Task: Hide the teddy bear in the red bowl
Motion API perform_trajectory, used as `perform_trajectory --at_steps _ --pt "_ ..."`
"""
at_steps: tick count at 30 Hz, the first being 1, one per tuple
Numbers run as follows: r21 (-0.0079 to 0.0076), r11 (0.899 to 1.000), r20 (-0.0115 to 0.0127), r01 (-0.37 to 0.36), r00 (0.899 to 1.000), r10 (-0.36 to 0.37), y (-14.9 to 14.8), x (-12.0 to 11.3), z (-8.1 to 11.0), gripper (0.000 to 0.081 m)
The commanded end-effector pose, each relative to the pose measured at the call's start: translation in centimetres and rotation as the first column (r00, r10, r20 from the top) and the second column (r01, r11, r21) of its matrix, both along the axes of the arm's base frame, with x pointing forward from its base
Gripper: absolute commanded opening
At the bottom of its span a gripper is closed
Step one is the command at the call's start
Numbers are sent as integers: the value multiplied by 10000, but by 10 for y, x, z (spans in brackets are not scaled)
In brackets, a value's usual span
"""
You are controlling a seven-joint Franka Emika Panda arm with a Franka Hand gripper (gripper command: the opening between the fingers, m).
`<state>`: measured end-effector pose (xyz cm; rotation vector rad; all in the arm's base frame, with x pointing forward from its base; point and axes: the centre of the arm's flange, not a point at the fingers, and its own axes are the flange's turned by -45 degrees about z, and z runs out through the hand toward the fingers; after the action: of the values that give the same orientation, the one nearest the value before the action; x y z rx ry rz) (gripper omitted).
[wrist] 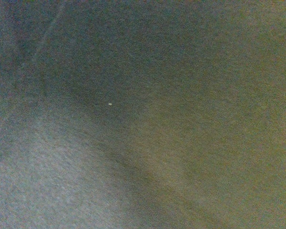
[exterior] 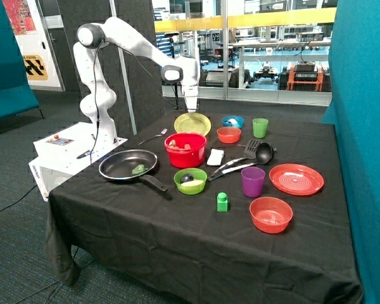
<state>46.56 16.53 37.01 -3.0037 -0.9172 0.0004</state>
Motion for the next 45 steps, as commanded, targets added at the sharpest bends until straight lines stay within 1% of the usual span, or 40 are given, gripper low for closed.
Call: perform_trajectory --at_steps 1,6,7,13,14,16,24,26,27,28,33,36,37,38,39,42,43,44,45 --pt "-8 9998 5 174 9998 -174 -21 8 23 0" --pt "-8 10000 5 96 10000 -96 -25 10 31 0" --pt "-8 10000 5 -35 10000 35 -24 11 33 0" --pt "-8 9998 5 -188 9998 188 -20 12 39 0" --pt "-8 9992 5 -412 9992 412 -18 12 40 0" --pt "-8 9994 5 -341 9994 341 -14 12 41 0" --pt "-8 9962 5 -870 9962 870 1 12 52 0" --pt "-8 9957 5 -928 9957 928 3 13 56 0" --pt "-8 9971 5 -760 9971 760 4 13 58 0" --pt "-8 9960 5 -896 9960 896 4 14 61 0" --pt "-8 9970 5 -771 9970 771 2 19 74 0" --pt "-8 9979 5 -652 9979 652 -4 24 81 0" --pt "-8 9939 5 1100 9939 -1100 -4 24 80 0" --pt "-8 9929 5 1192 9929 -1192 -5 24 80 0" --pt "-8 9987 5 -510 9987 510 -9 27 84 0" --pt "-8 9993 5 -368 9993 368 -18 31 90 0" --pt "-8 9846 5 1749 9846 -1749 -18 31 87 0" --pt "-8 9994 5 -334 9994 334 -22 32 90 0" --pt "-8 9992 5 -401 9992 401 -25 34 92 0"
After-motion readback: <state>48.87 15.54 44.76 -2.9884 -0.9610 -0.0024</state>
